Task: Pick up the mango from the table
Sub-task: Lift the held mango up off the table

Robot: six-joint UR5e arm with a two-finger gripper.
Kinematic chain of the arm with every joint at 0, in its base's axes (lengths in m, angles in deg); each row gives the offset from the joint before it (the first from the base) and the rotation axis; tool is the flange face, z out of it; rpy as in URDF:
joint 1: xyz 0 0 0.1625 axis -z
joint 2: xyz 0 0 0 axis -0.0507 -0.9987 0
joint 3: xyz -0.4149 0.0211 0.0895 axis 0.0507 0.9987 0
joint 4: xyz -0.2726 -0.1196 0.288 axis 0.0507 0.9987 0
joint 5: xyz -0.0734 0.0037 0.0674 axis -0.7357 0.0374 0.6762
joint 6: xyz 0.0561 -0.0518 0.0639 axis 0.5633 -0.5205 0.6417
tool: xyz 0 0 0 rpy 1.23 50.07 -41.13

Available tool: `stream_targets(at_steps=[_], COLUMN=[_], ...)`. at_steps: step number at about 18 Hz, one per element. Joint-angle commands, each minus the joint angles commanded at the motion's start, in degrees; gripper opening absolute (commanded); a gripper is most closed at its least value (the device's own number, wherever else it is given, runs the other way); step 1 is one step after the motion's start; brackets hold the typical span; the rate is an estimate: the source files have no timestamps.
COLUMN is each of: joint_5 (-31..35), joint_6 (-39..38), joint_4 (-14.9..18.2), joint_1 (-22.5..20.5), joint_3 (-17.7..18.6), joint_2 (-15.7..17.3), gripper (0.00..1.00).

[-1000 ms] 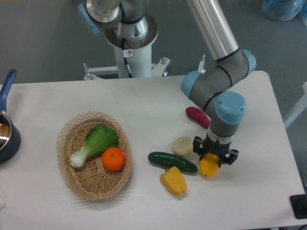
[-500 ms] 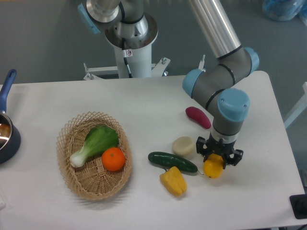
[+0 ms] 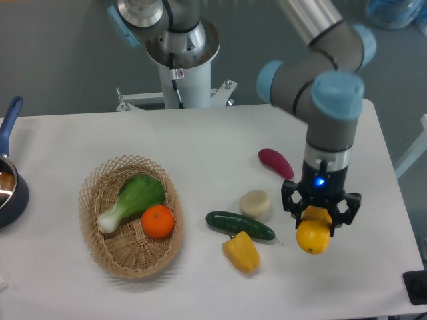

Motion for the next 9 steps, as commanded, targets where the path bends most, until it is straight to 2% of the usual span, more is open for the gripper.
stream_targets(at_steps=[3, 9], joint_5=[-0.4, -3.8], joint_6=[-4.0, -4.2], joint_4=[0.0, 0.0], joint_1=[-0.7, -0.6], joint_3=[-0.9, -1.0], joint_2=[1.7, 2.1], gripper=[0.46, 0.46])
